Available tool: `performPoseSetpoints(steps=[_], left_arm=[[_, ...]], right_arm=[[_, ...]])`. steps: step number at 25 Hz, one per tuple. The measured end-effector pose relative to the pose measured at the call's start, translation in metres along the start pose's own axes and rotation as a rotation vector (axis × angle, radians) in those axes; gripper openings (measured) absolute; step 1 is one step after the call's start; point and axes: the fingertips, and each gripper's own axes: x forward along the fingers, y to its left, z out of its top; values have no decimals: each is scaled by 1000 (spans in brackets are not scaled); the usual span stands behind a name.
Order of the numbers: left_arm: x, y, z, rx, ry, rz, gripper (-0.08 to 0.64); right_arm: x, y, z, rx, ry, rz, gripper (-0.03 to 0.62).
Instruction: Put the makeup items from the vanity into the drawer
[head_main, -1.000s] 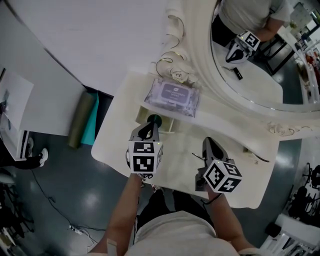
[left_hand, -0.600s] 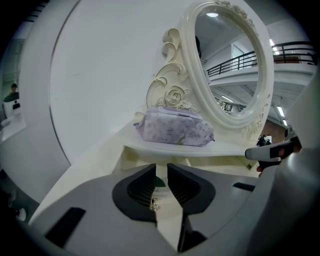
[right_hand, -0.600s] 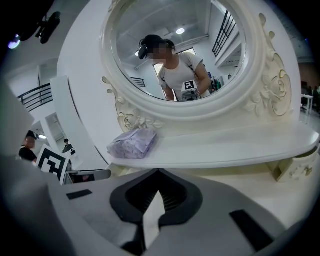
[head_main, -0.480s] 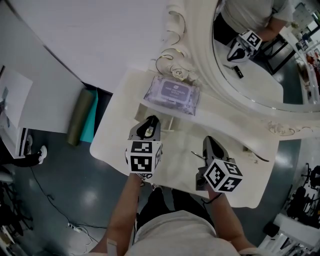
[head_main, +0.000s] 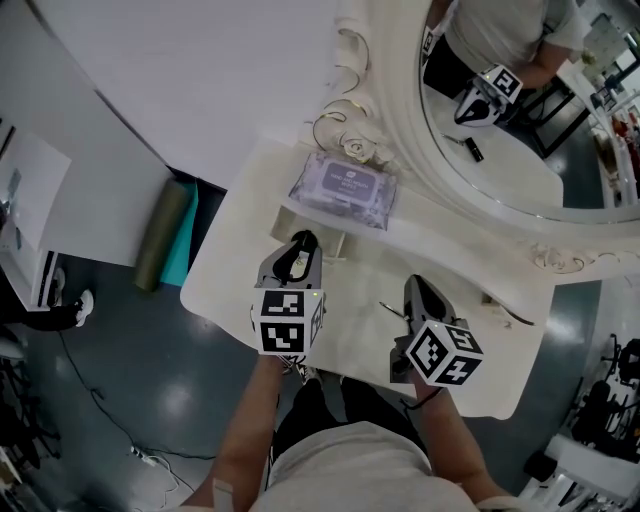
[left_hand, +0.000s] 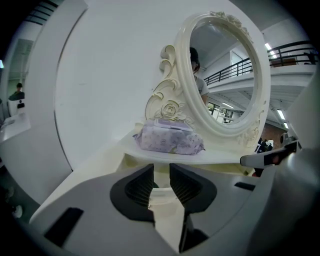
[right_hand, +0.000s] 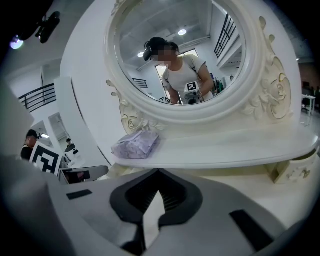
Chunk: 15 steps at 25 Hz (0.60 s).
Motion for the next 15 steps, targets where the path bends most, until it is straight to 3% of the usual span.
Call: performPoseSetpoints(steps=[9,15], left_arm=[[-26,-15,1,-2,-47,39,20],[-51,-29,-5,2,-67,50,12]], right_arm=[[-23,-3,2,-14,-26,14,17],[-42,0,0,-21,-47,40,17]])
